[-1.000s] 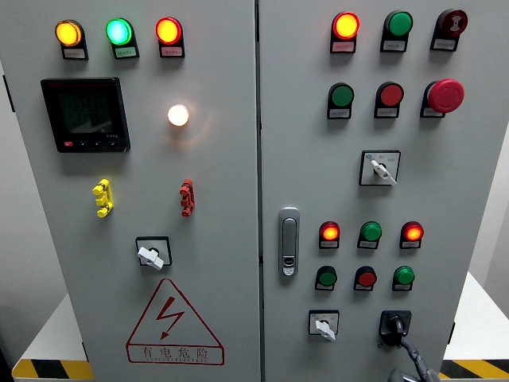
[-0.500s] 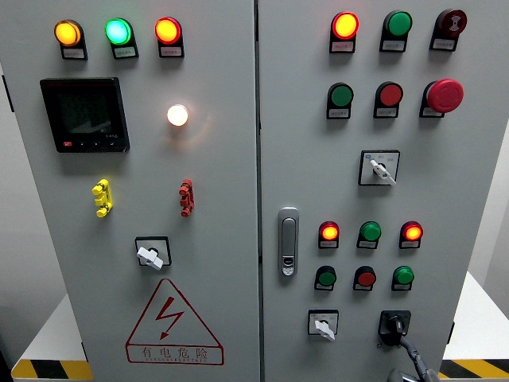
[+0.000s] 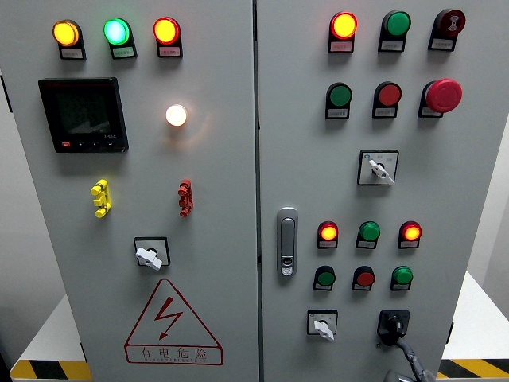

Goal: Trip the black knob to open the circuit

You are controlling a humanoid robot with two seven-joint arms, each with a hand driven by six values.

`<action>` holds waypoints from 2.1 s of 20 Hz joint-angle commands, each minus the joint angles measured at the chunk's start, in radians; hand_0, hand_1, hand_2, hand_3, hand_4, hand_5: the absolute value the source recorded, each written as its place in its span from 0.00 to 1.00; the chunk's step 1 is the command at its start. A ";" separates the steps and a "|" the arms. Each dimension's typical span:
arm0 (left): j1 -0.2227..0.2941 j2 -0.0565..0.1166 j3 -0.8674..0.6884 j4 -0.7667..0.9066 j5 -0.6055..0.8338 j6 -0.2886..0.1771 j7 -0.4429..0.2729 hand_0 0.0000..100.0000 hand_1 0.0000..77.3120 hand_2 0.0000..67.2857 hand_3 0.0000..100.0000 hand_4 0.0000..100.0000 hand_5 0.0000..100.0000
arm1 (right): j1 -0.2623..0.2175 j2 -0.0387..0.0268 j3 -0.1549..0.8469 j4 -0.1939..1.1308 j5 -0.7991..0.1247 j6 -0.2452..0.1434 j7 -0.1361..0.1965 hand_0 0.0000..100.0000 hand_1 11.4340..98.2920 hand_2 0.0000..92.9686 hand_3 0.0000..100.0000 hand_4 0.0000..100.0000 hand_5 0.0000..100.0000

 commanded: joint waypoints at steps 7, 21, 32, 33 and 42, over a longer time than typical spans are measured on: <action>0.001 -0.001 0.000 0.000 0.000 0.000 0.000 0.00 0.00 0.29 0.26 0.10 0.09 | 0.002 0.0066 -0.014 0.013 0.000 0.000 -0.007 1.00 0.68 0.06 0.98 1.00 1.00; -0.001 0.001 0.000 0.000 0.000 0.000 0.000 0.00 0.00 0.29 0.26 0.10 0.09 | 0.005 0.0067 -0.020 0.014 -0.001 0.000 -0.010 1.00 0.67 0.06 0.98 1.00 1.00; -0.001 0.001 0.000 0.000 0.000 0.000 0.000 0.00 0.00 0.29 0.26 0.10 0.09 | -0.003 -0.0316 0.029 0.008 -0.002 -0.001 -0.010 1.00 0.65 0.06 0.98 1.00 1.00; -0.001 -0.001 0.000 0.000 0.000 0.000 0.000 0.00 0.00 0.29 0.26 0.10 0.09 | -0.003 -0.0362 0.034 0.010 0.000 -0.001 -0.010 1.00 0.65 0.06 0.98 1.00 1.00; 0.001 -0.001 0.000 0.000 0.000 0.000 0.000 0.00 0.00 0.29 0.26 0.10 0.09 | -0.072 -0.0516 0.034 0.057 0.000 -0.008 0.004 1.00 0.45 0.11 1.00 1.00 1.00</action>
